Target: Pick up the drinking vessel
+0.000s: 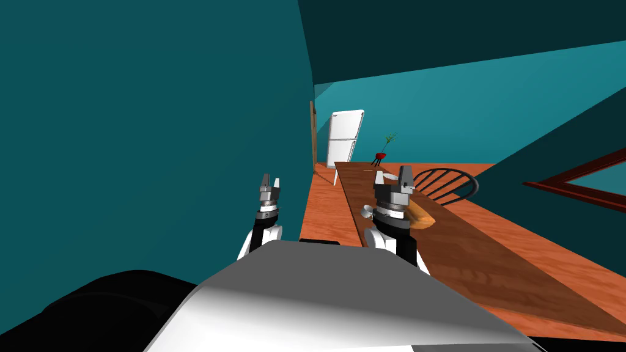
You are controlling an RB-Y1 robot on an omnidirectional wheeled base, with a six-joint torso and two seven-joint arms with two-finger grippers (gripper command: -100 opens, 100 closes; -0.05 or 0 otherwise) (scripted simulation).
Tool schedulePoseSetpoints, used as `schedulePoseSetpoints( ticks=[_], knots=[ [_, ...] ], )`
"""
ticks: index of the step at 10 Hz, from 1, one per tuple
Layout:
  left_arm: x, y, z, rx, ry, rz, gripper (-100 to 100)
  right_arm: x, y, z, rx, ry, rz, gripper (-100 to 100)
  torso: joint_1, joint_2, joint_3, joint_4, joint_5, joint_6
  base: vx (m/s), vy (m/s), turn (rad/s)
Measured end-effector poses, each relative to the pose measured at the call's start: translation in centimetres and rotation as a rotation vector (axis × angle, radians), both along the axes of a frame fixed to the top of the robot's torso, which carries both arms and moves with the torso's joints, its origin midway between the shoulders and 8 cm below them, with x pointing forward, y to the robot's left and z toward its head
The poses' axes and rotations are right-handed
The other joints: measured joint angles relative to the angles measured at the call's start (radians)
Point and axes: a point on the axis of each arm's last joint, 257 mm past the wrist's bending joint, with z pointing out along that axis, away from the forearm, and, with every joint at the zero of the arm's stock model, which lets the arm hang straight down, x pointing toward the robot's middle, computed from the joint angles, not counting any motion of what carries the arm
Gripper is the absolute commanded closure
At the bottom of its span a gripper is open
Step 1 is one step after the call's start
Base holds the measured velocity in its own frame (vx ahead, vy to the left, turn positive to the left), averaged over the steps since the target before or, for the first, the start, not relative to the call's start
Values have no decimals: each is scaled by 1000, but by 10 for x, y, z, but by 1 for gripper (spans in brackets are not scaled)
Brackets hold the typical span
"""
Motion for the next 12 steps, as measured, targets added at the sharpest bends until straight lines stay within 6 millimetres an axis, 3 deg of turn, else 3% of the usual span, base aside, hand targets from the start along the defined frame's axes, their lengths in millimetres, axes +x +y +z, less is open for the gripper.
schedulePoseSetpoints(
  ticks=[3,12],
  knots=[
    [0,0,0,0,0,0,0,7,5,-17,-131,43,-42,-100,-2,-3,-2,-1,0,0,48,-14,16],
    [0,0,0,0,0,0,0,21,-5,-85,-500,156,-262,-100,0,-3,-2,-1,0,0,47,-2,11]
  ],
)
